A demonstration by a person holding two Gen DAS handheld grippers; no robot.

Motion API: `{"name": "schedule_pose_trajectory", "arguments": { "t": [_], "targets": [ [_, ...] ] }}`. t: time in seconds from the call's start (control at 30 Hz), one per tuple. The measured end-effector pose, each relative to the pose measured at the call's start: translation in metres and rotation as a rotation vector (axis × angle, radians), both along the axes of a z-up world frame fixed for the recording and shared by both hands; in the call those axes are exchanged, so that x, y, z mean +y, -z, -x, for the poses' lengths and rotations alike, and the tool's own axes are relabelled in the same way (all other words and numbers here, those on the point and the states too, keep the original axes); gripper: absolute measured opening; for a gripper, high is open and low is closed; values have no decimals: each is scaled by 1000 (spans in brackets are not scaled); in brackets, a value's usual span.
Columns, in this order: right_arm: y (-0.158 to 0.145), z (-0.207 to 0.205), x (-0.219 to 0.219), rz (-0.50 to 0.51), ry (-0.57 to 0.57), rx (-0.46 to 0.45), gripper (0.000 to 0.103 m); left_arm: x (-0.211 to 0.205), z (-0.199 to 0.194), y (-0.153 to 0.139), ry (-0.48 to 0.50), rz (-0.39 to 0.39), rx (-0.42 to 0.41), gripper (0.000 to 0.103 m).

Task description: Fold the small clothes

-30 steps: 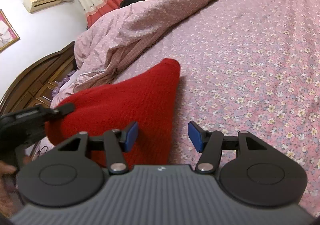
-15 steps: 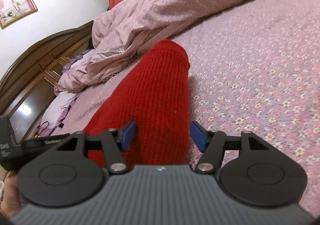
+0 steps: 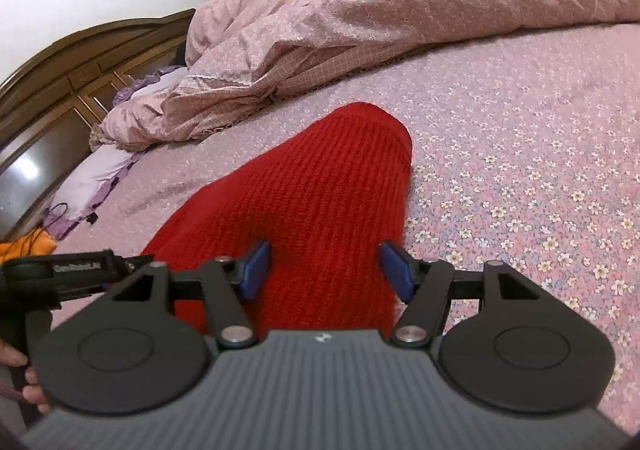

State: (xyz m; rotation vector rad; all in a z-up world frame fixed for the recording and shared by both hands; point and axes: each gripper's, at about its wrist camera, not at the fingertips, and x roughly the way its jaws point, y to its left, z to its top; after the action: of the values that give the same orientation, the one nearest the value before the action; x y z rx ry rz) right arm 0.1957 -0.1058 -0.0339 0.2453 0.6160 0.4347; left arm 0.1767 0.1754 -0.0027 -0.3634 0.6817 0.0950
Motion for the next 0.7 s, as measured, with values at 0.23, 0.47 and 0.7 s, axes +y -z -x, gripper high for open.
{"name": "schedule_pose_trajectory", "arguments": {
  "t": [0.23, 0.47, 0.7],
  "targets": [
    [-13, 12, -20, -112, 18, 43, 68, -7, 11, -13, 17, 40, -9, 74],
    [-7, 16, -42, -225, 14, 109, 84, -15, 11, -9, 63, 72, 5, 87],
    [13, 0, -45, -286, -23, 177, 86, -8, 6, 1, 40, 86, 47, 91]
  ]
}}
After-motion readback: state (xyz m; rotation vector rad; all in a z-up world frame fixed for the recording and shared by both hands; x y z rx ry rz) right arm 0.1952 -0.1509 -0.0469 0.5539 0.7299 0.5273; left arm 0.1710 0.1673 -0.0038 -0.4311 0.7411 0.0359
